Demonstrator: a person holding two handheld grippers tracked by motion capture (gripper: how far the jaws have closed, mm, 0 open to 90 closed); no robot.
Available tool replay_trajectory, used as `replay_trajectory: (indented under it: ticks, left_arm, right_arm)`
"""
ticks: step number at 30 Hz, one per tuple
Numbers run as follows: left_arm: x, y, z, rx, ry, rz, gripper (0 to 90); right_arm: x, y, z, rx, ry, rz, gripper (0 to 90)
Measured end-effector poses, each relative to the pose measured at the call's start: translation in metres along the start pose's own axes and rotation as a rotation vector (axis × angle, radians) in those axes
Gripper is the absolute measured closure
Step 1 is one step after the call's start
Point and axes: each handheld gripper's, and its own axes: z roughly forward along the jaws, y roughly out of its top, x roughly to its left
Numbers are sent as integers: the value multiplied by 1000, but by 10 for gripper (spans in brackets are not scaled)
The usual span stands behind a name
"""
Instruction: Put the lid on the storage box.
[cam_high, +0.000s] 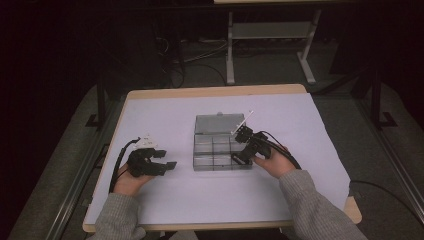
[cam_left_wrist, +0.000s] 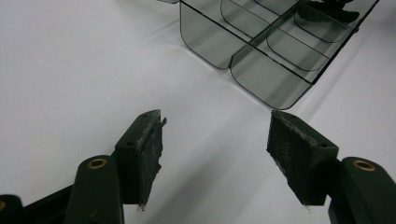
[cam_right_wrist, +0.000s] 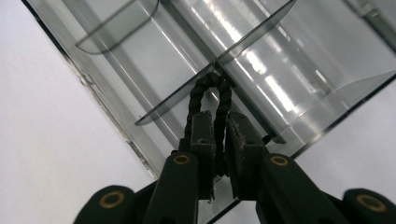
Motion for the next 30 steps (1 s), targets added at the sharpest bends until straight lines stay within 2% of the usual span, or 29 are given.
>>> replay_trajectory:
  ticks: [9, 15, 21, 24, 30]
  left_arm:
    - [-3, 5, -2, -8, -10, 6, 344]
    - [-5, 12, -1, 5, -16, 26, 339]
    - [-7, 26, 0, 7, -17, 34, 326]
    - [-7, 34, 1, -9, -22, 32, 326]
    - [-7, 49, 4, 5, -25, 38, 323]
  right_arm:
    - [-4, -7, -17, -72, 17, 33, 758]
    - [-11, -14, -28, -111, 20, 51, 672]
    - [-22, -20, -42, -138, 3, 68, 614]
    - [-27, -23, -48, -144, -9, 80, 576]
    - [-40, -28, -56, -160, -2, 132, 531]
